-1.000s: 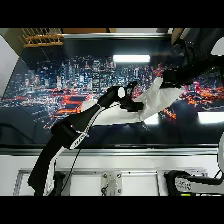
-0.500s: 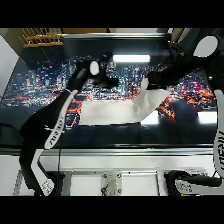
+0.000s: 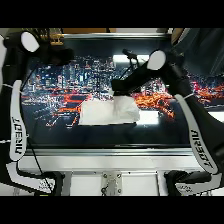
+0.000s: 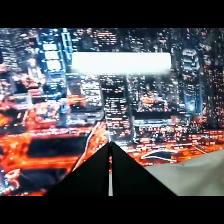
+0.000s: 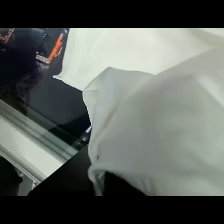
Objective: Fold the clothes and pants, and hang the long-sleeved shirts on hangers.
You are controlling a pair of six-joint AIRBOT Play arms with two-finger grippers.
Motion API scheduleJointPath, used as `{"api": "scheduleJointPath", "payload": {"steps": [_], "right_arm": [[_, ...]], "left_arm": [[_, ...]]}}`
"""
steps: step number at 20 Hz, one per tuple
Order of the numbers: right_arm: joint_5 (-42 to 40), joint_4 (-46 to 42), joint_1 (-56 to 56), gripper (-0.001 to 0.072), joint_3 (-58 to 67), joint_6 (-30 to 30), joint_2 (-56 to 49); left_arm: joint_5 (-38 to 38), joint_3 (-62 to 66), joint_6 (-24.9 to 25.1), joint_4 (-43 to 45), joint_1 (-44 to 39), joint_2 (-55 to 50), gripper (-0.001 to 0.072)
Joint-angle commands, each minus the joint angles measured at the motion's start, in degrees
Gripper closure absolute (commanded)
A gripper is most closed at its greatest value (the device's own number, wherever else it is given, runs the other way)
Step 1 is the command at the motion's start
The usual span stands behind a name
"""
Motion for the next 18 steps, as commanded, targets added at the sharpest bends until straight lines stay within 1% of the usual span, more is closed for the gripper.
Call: {"api": "scheduleJointPath", "payload": {"steps": [1, 3, 4, 5, 6, 7, 8, 9, 10, 12, 14, 15, 16, 17, 18], "right_arm": [[-10.58, 2.43, 6.23, 0.0697, 0.07, 4.07, -5.84], [-17.62, 4.35, 9.33, 0.0692, 0.07, 4.42, -9.62], [-21.59, 6.16, 10.91, 0.0676, 0.07, 4.35, -11.56], [-25.68, 8.57, 12.35, 0.0509, 0.07, 3.61, -13.22], [-29.70, 12.74, 13.70, 0.0256, 0.07, 1.92, -14.78], [-32.46, 17.73, 14.69, 0.0178, 0.07, -1.92, -15.69], [-34.18, 25.14, 15.34, 0.0180, 0.07, -8.76, -16.00], [-34.75, 30.51, 15.30, 0.0181, 0.04, -14.43, -15.56], [-34.12, 32.94, 14.45, 0.0181, -0.07, -19.17, -13.99], [-28.94, 32.04, 9.70, 0.0181, -2.91, -24.59, -9.33], [-25.20, 31.82, 3.85, 0.0181, -10.45, -27.39, -4.20], [-23.19, 30.51, -0.09, 0.0181, -15.85, -27.39, -1.09], [-21.33, 27.80, -4.02, 0.0194, -21.03, -27.21, 1.73], [-18.69, 21.68, -10.12, 0.0204, -28.48, -25.57, 5.35], [-17.16, 16.59, -14.40, 0.0202, -33.00, -24.68, 7.08]], "left_arm": [[-2.99, 0.00, 0.79, 0.24, 5.03, 3.23, 0.0699], [-3.69, 0.00, 0.98, 0.17, 6.27, 4.33, 0.0699], [-3.89, 0.00, 1.01, 0.20, 6.34, 4.81, 0.0699], [-3.96, 0.00, 1.18, 0.26, 6.34, 5.20, 0.0699], [-3.93, 0.00, 1.18, 0.22, 6.34, 5.49, 0.0699], [-3.87, 0.00, 1.18, 0.22, 6.32, 5.64, 0.0699], [-3.74, 0.00, 1.16, 0.20, 6.19, 5.64, 0.0699], [-3.78, 0.00, 1.16, 0.20, 6.19, 5.64, 0.0699], [-3.85, -0.02, 1.16, 0.17, 6.16, 5.73, 0.0699], [-2.86, -2.56, 1.14, 0.13, 6.16, 7.61, 0.0699], [0.00, -9.97, 1.11, 0.09, 5.81, 11.69, 0.0699], [1.16, -14.71, 1.14, 0.07, 5.11, 14.14, 0.0699], [2.23, -19.37, 1.14, 0.04, 4.31, 16.44, 0.0699], [4.00, -26.12, 1.14, 0.02, 2.38, 19.61, 0.0699], [5.49, -30.58, 1.14, 0.02, 0.63, 21.70, 0.0699]]}}
